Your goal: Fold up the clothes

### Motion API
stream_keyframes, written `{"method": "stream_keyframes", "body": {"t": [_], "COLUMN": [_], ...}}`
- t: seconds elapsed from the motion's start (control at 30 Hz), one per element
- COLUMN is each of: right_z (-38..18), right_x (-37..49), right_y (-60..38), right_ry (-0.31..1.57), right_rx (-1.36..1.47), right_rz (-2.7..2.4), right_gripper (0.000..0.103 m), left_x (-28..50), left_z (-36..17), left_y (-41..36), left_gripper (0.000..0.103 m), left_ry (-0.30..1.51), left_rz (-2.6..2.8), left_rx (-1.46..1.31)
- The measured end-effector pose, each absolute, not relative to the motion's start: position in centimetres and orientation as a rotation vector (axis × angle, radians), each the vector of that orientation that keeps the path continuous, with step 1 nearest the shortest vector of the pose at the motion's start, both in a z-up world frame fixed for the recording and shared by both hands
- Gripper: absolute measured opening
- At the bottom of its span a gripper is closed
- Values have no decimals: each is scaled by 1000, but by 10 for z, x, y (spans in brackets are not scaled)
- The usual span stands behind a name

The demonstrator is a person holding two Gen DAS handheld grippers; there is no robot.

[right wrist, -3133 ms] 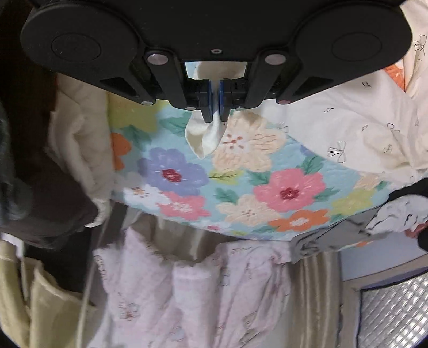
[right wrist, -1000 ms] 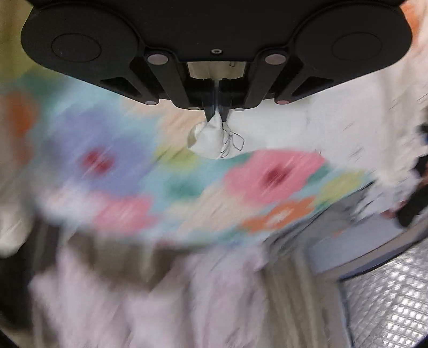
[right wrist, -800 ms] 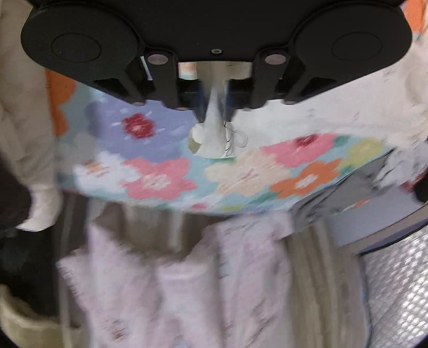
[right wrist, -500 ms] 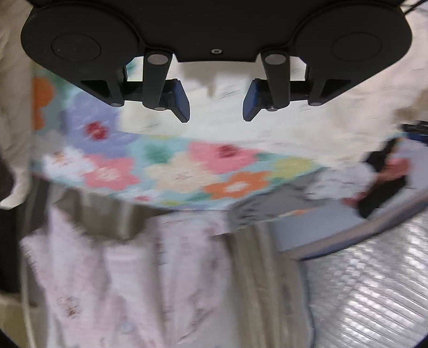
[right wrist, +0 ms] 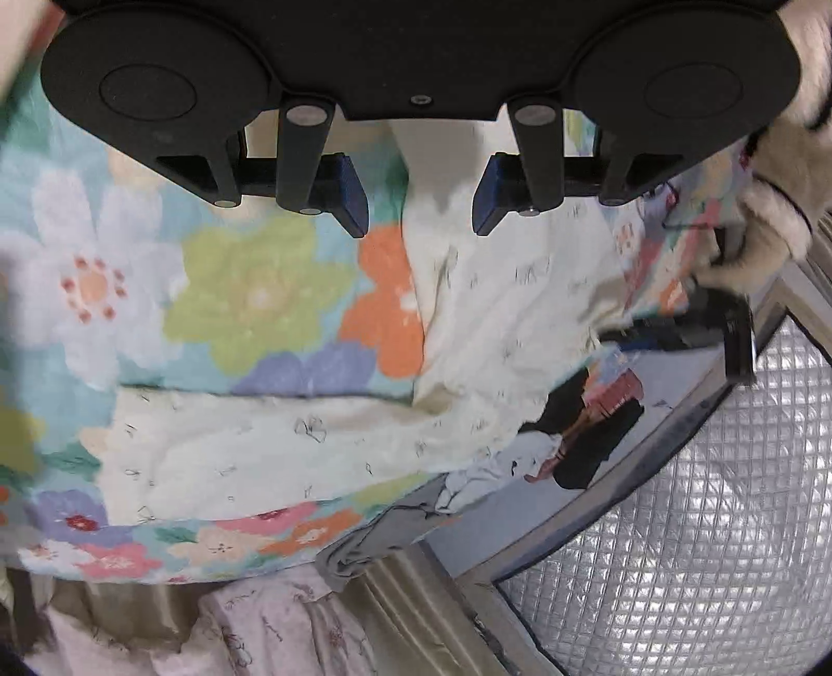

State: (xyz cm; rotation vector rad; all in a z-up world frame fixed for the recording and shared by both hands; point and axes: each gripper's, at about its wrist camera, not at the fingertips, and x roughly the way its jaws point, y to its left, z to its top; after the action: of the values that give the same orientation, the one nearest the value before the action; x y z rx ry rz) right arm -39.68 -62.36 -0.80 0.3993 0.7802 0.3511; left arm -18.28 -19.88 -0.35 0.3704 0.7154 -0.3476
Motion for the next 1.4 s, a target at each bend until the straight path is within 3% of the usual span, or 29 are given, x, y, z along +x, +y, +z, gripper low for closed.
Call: {"method": "stream_keyframes", "body": {"t": [0.1,0.3,0.5,0.6,0.77,0.93,1.17,1.2,1.3,1.4], "right_z": [-2,-6,-25,-26,-36,-48,-64,-67,-68,-49], "right_x": [-423,-454,-465,-471,-458,-441,-418,-413,-407,-408], "right_y": [-612,-612,-575,-552,-525,-500,-465,-463,-460,-481], "right_ry": [786,798,825,797,765,744,717,734,754,702], "right_rx": [281,281,192,70,-28,-98,-195,-207,-248,-205], "right_rz": [337,331,338,346,324,308,283,272,237,139], "right_gripper": [50,39,35,35,36,42,46,44,0,0], "left_x": [-183,-201,-211,-208,-210,-225,-237,-237,-239,-234], "left_z": [12,51,89,88,33,-23,-64,-68,-71,-69], "left_y": [-166,-126,-100,-91,-110,-179,-259,-265,-262,-246], "left_gripper": [59,59,59,59,59,57,57,57,57,58], "left_ry": [691,541,507,578,642,672,747,764,780,781], "left_rz": [-288,-134,-219,-357,-572,-760,-816,-802,-758,-693], "left_rx": [438,785,868,680,323,103,80,100,119,128]}}
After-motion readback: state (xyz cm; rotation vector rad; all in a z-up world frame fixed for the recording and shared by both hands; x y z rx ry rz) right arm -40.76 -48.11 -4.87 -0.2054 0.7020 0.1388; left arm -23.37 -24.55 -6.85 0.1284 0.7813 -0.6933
